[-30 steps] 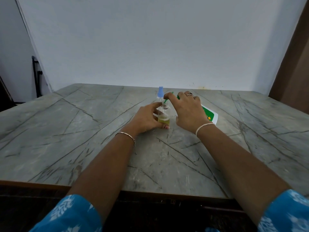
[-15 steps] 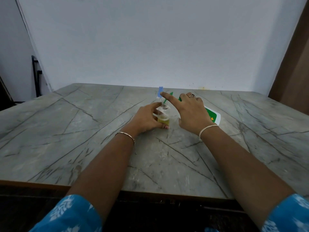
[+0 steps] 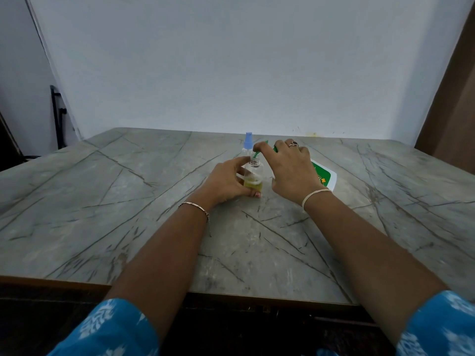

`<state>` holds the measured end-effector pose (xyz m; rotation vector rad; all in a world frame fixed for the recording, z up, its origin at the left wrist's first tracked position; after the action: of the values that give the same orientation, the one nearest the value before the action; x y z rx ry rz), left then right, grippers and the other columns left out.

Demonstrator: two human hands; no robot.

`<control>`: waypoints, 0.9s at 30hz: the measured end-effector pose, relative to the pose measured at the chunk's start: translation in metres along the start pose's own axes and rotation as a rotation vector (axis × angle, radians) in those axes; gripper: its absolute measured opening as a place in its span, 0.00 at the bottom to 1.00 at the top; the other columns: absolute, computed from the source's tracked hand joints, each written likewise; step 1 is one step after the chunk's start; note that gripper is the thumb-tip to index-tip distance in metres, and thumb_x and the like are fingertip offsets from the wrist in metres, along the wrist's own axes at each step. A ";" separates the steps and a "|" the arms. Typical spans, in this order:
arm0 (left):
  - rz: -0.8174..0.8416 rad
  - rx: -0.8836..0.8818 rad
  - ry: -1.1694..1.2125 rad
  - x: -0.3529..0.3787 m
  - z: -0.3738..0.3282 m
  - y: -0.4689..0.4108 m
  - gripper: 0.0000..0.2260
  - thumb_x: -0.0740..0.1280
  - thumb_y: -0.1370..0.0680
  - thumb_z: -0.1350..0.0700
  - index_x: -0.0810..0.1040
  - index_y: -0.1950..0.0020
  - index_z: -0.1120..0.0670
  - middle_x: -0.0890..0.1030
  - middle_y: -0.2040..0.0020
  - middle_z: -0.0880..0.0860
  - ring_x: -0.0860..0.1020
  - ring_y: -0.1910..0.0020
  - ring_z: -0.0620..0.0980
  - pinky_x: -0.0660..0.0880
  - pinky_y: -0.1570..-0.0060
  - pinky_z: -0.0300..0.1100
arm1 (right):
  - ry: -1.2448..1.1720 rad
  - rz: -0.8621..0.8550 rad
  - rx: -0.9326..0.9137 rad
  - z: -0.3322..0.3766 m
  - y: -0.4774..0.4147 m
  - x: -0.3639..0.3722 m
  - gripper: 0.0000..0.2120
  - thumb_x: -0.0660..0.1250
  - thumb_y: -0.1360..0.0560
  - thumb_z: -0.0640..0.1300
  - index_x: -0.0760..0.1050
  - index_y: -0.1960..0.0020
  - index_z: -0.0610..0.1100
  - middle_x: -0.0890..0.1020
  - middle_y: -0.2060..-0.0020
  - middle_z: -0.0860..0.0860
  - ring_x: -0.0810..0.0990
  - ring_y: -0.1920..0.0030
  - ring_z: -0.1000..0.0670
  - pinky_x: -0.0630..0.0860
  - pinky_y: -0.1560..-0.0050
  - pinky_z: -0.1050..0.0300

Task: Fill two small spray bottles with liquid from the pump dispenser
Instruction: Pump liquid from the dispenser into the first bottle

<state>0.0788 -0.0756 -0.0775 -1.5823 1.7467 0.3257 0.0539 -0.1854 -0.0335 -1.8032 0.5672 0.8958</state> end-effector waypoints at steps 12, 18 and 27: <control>-0.019 0.027 -0.005 0.000 0.001 -0.001 0.41 0.82 0.40 0.50 0.70 0.30 0.49 0.81 0.46 0.51 0.82 0.52 0.49 0.77 0.43 0.46 | 0.021 0.003 -0.022 -0.006 0.007 0.002 0.46 0.70 0.32 0.39 0.46 0.26 0.59 0.75 0.47 0.44 0.73 0.43 0.41 0.72 0.48 0.45; -0.019 0.016 -0.012 0.000 0.000 0.000 0.41 0.81 0.39 0.50 0.69 0.29 0.49 0.81 0.45 0.51 0.81 0.50 0.50 0.77 0.42 0.46 | -0.006 0.027 -0.012 -0.006 0.005 0.002 0.42 0.70 0.32 0.37 0.50 0.28 0.57 0.74 0.46 0.44 0.72 0.42 0.41 0.71 0.46 0.44; -0.002 -0.012 -0.013 0.001 0.001 -0.001 0.43 0.81 0.38 0.51 0.66 0.27 0.49 0.80 0.43 0.51 0.80 0.48 0.51 0.75 0.41 0.47 | -0.011 0.018 -0.001 -0.001 0.000 0.001 0.36 0.71 0.32 0.39 0.55 0.32 0.54 0.75 0.44 0.44 0.72 0.41 0.40 0.71 0.43 0.44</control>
<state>0.0800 -0.0759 -0.0786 -1.5870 1.7365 0.3459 0.0545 -0.1860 -0.0338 -1.7952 0.5764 0.9178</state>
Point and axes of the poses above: each hand's wrist, its own y-axis away from the middle knuckle, its own x-axis out of the palm, z = x × y, the point moved 10 cm from there along -y, towards the middle knuckle
